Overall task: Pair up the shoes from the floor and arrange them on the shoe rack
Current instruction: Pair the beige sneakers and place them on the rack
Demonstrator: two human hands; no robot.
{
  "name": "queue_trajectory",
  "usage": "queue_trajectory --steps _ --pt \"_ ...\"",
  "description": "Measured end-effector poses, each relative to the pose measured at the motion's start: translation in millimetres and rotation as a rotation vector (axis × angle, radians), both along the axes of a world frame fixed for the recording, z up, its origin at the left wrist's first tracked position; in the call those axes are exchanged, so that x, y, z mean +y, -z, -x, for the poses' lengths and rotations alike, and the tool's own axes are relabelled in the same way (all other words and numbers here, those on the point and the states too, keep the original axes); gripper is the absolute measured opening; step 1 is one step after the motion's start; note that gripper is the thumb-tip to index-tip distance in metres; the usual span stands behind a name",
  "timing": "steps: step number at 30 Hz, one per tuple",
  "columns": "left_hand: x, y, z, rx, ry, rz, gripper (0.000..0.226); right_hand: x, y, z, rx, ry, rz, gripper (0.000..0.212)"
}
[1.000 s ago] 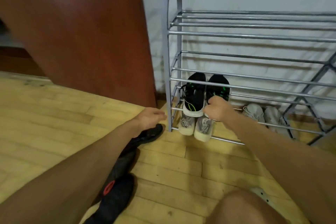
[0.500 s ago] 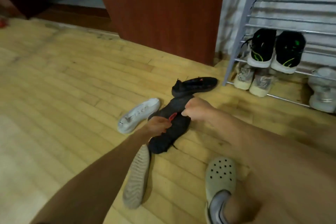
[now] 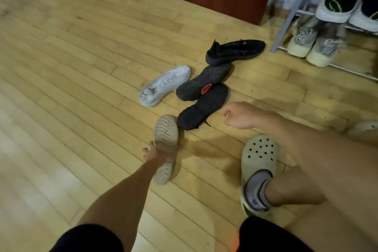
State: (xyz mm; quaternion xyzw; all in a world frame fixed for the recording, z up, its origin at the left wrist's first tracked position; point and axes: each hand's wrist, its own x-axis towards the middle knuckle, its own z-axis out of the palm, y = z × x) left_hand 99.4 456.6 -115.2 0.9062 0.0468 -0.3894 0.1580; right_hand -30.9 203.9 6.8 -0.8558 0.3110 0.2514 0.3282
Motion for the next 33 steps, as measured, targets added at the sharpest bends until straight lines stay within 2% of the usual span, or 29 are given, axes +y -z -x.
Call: queue_trajectory --steps 2,4,7,9,10,13,16,18,20,22,25,27,29,33 --pt "6.4 7.5 -0.3 0.048 -0.131 0.001 0.071 -2.0 0.6 2.0 0.023 -0.033 0.005 0.043" --pt "8.1 10.2 0.7 0.037 -0.117 0.004 0.062 -2.2 -0.4 1.7 0.027 -0.051 0.005 0.043" --pt "-1.1 6.9 11.2 -0.234 0.067 -0.005 0.042 1.3 -6.4 -0.1 0.011 -0.07 0.009 0.039" --pt "-7.0 6.0 21.0 -0.388 0.245 -0.036 0.045 4.3 -10.4 -1.3 0.0 -0.094 0.017 0.036" --pt "-8.4 5.3 26.0 -0.393 0.314 -0.044 0.05 6.2 -12.4 -1.2 -0.001 -0.108 0.017 0.035" --pt "-5.8 3.3 38.0 -0.236 0.475 -0.011 0.055 11.8 -17.4 0.3 0.003 -0.157 0.015 0.033" --pt "2.5 -1.9 45.4 -0.116 0.577 0.234 0.044 16.9 -22.4 3.4 -0.001 -0.207 0.025 0.035" --pt "10.4 -4.5 48.2 -0.015 0.405 0.421 0.039 18.9 -23.5 6.9 -0.003 -0.228 0.034 0.034" --pt "16.4 -4.7 48.8 0.0 0.16 0.522 0.043 19.5 -24.1 11.8 0.014 -0.242 0.041 0.033" --pt "20.8 -2.0 50.5 0.002 0.013 0.509 0.047 18.8 -23.9 16.6 0.043 -0.26 0.036 0.032" --pt "23.4 5.2 54.7 0.038 -0.069 0.376 0.067 16.0 -23.6 20.9 0.065 -0.263 0.022 0.031" --pt "23.6 12.0 58.5 0.111 -0.197 0.301 0.078 12.7 -23.7 21.5 0.06 -0.25 0.009 0.032" --pt "20.9 17.1 63.1 0.188 -0.298 0.295 0.073 9.9 -24.0 21.0 0.049 -0.226 -0.006 0.033" --pt "16.4 19.3 62.7 0.288 -0.523 0.402 0.057 5.4 -23.0 18.1 0.031 -0.219 -0.019 0.034"
